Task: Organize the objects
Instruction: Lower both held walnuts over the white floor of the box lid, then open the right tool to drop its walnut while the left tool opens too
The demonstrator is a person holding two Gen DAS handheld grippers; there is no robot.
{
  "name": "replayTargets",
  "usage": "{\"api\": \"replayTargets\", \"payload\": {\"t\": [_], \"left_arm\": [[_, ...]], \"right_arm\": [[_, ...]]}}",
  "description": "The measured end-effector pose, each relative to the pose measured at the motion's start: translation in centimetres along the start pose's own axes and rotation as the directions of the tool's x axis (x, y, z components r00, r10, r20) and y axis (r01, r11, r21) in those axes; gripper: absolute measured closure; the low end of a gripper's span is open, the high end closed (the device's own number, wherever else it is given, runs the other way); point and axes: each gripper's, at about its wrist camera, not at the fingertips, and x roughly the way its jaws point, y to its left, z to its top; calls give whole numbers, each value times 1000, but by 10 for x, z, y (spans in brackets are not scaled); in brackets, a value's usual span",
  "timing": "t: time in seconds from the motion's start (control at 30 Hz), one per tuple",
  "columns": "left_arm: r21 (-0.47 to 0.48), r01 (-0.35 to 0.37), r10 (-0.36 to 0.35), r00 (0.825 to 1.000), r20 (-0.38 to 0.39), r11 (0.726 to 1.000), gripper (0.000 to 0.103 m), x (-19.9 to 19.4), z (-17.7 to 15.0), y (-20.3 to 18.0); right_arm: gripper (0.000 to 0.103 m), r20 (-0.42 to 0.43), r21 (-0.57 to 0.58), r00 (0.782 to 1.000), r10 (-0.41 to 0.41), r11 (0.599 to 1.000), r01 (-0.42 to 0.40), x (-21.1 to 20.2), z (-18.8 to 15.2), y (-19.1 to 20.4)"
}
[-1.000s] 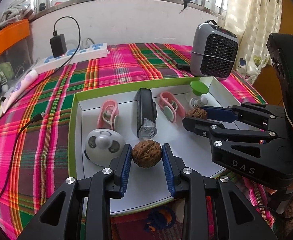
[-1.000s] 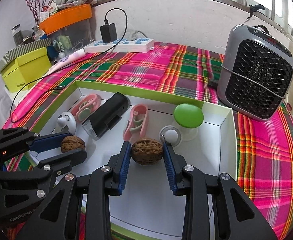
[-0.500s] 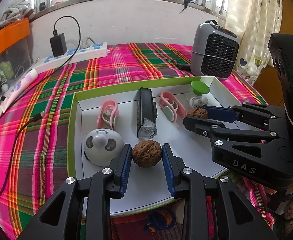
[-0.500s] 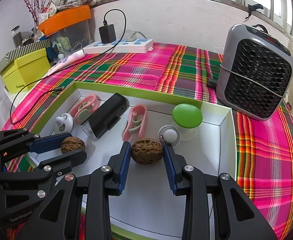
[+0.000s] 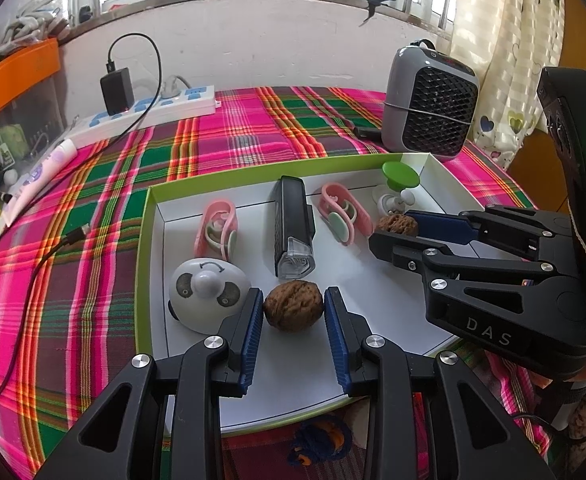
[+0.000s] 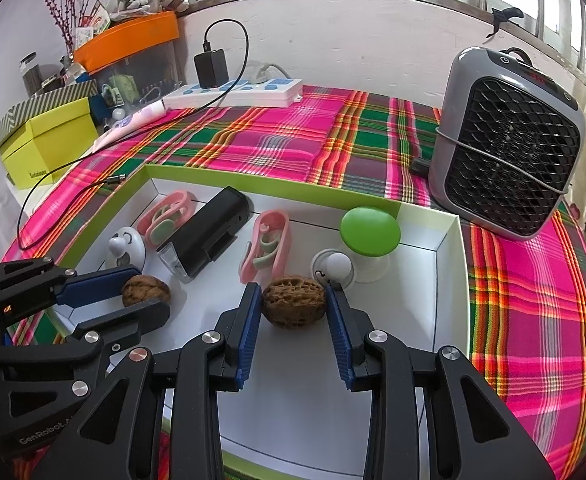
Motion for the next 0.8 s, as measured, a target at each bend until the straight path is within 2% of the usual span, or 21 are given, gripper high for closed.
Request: {"api": "replayTargets", "payload": {"t": [0.3, 0.4, 0.8], "left_arm": [[2, -2, 2, 1000, 2, 1000, 72, 0, 0, 1], [5, -1, 1, 1000, 3, 1000, 70, -1, 1, 1], [-4, -9, 10, 1000, 16, 1000, 67, -5, -1, 3]], "right_arm": [[67, 2, 3, 1000, -3, 1000, 3, 0, 0, 0], [61, 8, 7, 1000, -5, 1000, 5, -1, 0, -1], [60, 21, 21, 1000, -21, 1000, 21, -6, -1, -4]]}}
